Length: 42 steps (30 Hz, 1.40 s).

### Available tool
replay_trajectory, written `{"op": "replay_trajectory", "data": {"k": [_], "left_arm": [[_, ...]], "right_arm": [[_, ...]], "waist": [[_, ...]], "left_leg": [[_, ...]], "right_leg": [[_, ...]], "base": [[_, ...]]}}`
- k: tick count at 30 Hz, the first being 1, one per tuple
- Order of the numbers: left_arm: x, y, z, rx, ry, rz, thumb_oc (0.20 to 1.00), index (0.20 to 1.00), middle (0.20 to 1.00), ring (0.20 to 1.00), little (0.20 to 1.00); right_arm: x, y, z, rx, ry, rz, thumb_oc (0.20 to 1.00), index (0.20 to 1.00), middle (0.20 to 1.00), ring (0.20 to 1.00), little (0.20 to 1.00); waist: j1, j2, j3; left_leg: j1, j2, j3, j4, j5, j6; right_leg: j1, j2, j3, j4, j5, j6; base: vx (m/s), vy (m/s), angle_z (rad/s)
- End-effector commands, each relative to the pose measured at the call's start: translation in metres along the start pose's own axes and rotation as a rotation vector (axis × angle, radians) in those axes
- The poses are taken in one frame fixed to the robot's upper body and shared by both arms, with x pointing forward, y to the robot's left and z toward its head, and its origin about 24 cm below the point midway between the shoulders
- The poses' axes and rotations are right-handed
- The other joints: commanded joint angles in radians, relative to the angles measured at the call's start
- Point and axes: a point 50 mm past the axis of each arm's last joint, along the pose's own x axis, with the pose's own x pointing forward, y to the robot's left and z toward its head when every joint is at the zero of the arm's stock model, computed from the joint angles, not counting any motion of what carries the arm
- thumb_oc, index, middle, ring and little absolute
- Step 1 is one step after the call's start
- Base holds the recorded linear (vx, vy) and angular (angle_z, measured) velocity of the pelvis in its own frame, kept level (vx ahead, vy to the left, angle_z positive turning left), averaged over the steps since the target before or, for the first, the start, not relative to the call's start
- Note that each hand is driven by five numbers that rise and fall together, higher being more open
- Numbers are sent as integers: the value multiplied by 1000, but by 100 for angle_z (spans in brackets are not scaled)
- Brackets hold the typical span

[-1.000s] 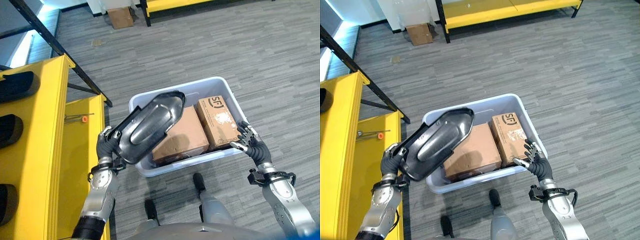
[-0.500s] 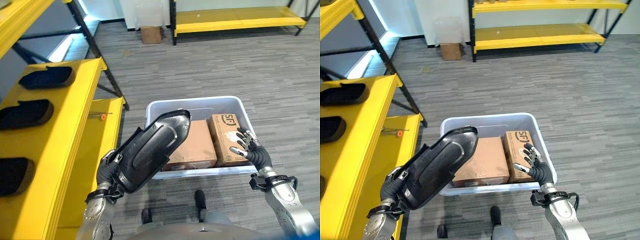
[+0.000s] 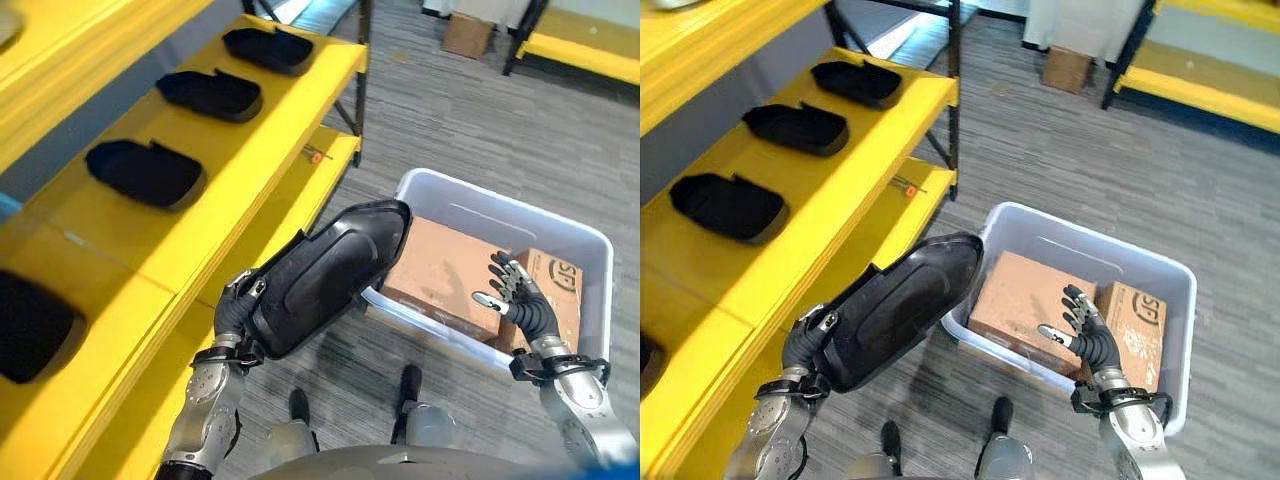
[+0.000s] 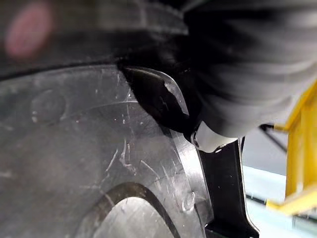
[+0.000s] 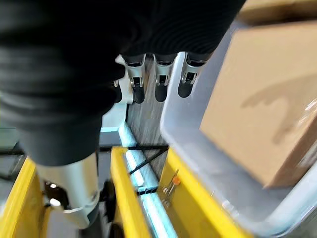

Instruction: Move parts from the plastic box to the shelf.

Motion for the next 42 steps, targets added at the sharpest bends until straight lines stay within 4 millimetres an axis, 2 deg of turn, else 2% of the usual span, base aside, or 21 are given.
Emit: {"op": "replay_trajectory", "data": {"k": [1, 2, 5, 7, 9, 12, 13, 14, 17, 20, 25, 29, 31, 32, 33, 34, 36, 37, 38, 40, 42], "left_arm": [[-4, 0, 35, 34, -180, -37, 200, 200, 200, 200, 200], [-4, 3, 41, 56, -202, -18, 200, 200, 200, 200, 200], [-5, 7, 44, 75, -215, -6, 200, 200, 200, 200, 200], [-3, 9, 49, 111, -235, 1, 200, 200, 200, 200, 200], [-1, 9, 54, 147, -254, -2, 200, 200, 200, 200, 200], [4, 2, 52, 153, -253, -32, 200, 200, 200, 200, 200], [6, -2, 50, 149, -244, -51, 200, 200, 200, 200, 200], [6, -5, 47, 160, -232, -74, 200, 200, 200, 200, 200], [5, -7, 43, 164, -215, -75, 200, 200, 200, 200, 200], [5, -7, 43, 172, -213, -81, 200, 200, 200, 200, 200], [-4, -1, 39, 131, -205, -47, 200, 200, 200, 200, 200], [-4, -3, 40, 116, -213, -61, 200, 200, 200, 200, 200], [-2, -5, 41, 101, -220, -65, 200, 200, 200, 200, 200], [-1, -4, 44, 95, -229, -60, 200, 200, 200, 200, 200], [-1, -4, 44, 96, -229, -60, 200, 200, 200, 200, 200], [-3, -1, 43, 89, -228, -34, 200, 200, 200, 200, 200], [-4, 1, 41, 75, -219, -17, 200, 200, 200, 200, 200], [-4, 0, 40, 72, -214, -12, 200, 200, 200, 200, 200], [-4, 1, 40, 79, -215, -10, 200, 200, 200, 200, 200], [-3, 0, 41, 72, -226, -15, 200, 200, 200, 200, 200], [-3, 1, 44, 81, -235, -25, 200, 200, 200, 200, 200]], "right_arm": [[8, -10, 23, -38, -106, 9, 1000, 1000, 1000, 1000, 1000], [12, -5, 23, -23, -110, 22, 1000, 1000, 1000, 1000, 1000], [13, -2, 22, -14, -106, 35, 1000, 1000, 1000, 1000, 1000], [15, 2, 16, 8, -88, 29, 1000, 1000, 1000, 1000, 1000], [16, 8, 12, 37, -79, 29, 1000, 1000, 1000, 1000, 1000], [19, 11, 12, 44, -81, 36, 1000, 1000, 1000, 1000, 1000], [18, 11, 11, 46, -74, 40, 1000, 1000, 1000, 1000, 1000], [13, 9, 8, 55, -58, 45, 1000, 1000, 1000, 1000, 1000], [9, 10, 3, 66, -41, 52, 1000, 1000, 1000, 1000, 1000], [7, 9, 3, 75, -41, 49, 1000, 1000, 1000, 1000, 1000], [10, 9, 3, 54, -35, 63, 1000, 1000, 1000, 1000, 1000], [11, 1, 9, 21, -62, 47, 1000, 1000, 1000, 1000, 1000], [12, -3, 13, 4, -75, 34, 1000, 1000, 1000, 1000, 1000], [13, -8, 15, 3, -82, 9, 1000, 1000, 1000, 1000, 1000], [13, -8, 15, 4, -82, 9, 1000, 1000, 1000, 1000, 1000], [9, -11, 11, 14, -64, -9, 1000, 1000, 1000, 1000, 1000], [6, -14, 6, 27, -47, -35, 1000, 1000, 1000, 1000, 1000], [3, -18, 5, 22, -40, -57, 1000, 1000, 1000, 1000, 1000], [2, -20, 6, 13, -42, -61, 1000, 1000, 1000, 1000, 1000], [4, -19, 8, 20, -53, -57, 1000, 1000, 1000, 1000, 1000], [4, -17, 7, 37, -56, -60, 1000, 1000, 1000, 1000, 1000]], "waist": [[13, 84, -28], [30, 67, -19], [45, 53, -12], [61, 40, -3], [48, 38, -2], [-4, 50, 8], [-18, 49, 7], [-28, 35, 1], [-28, 20, -13], [-34, -5, -33], [4, -9, -61], [23, -17, -17], [17, -21, 2], [3, -47, 13], [2, -47, 11], [-10, -50, 1], [-21, -31, -14], [-29, -5, -20], [-27, 1, -18], [-23, 22, -15], [-17, 21, -12]], "left_leg": [[152, 35, 42, -97, 7, -8], [136, 5, 24, -97, -9, 8], [126, -26, 10, -88, -31, 26], [105, -76, -19, -86, -35, 49], [109, -113, -49, -120, -6, 76], [112, -142, -120, -141, 28, 97], [111, -150, -137, -139, 37, 101], [106, -165, -160, -135, 47, 111], [103, -183, -188, -137, 53, 117], [95, -212, -219, -134, 62, 114], [72, -215, -221, -136, 76, 108], [-41, -264, -229, 66, 40, 87], [-75, -259, -203, 151, 5, 73], [-79, -143, -108, 283, -81, 102], [-83, -143, -108, 282, -78, 102], [-52, -22, -88, 255, -41, 102], [-12, 80, -72, 170, 34, 64], [3, 156, -83, 23, 132, 8], [-1, 171, -92, 3, 145, -7], [21, 136, -78, -13, 79, -30], [11, 100, -88, 3, 60, -28]], "right_leg": [[-73, 11, 26, 163, -130, 39], [-72, -23, 20, 150, -91, 67], [-63, -51, 21, 129, -51, 88], [-56, -98, 21, 115, -7, 120], [-85, -111, 100, 159, 4, 104], [-144, 59, 431, 237, -75, 72], [-144, 116, 501, 278, -118, 59], [-131, 212, 528, 338, -179, 18], [-116, 266, 493, 380, -224, -15], [-84, 330, 524, 347, -241, -38], [-10, 313, 520, 180, -216, -43], [-8, 295, 496, 148, -203, -60], [-25, 281, 469, 163, -199, -61], [-32, 219, 441, 182, -195, -46], [-35, 219, 441, 181, -193, -46], [-42, 190, 418, 196, -207, -43], [-51, 172, 385, 205, -223, -33], [-47, 149, 348, 219, -239, -18], [-49, 135, 345, 229, -241, -10], [-36, 98, 335, 245, -241, 12], [-20, 67, 339, 220, -219, 29]], "base": [[-105, 335, 36], [-116, 321, 47], [-73, 237, 37], [-127, 363, 61], [-111, 330, 69], [-37, 235, 59], [3, 221, 87], [10, 158, 101], [-5, 33, 67], [-24, 6, 33], [-61, -56, 10], [-170, -40, 37], [-203, 59, 110], [-136, 84, 115], [-179, 158, 77], [-54, 132, 27], [-4, 236, 62], [60, 297, 90], [96, 370, 151], [77, 297, 74], [67, 244, -22]]}}
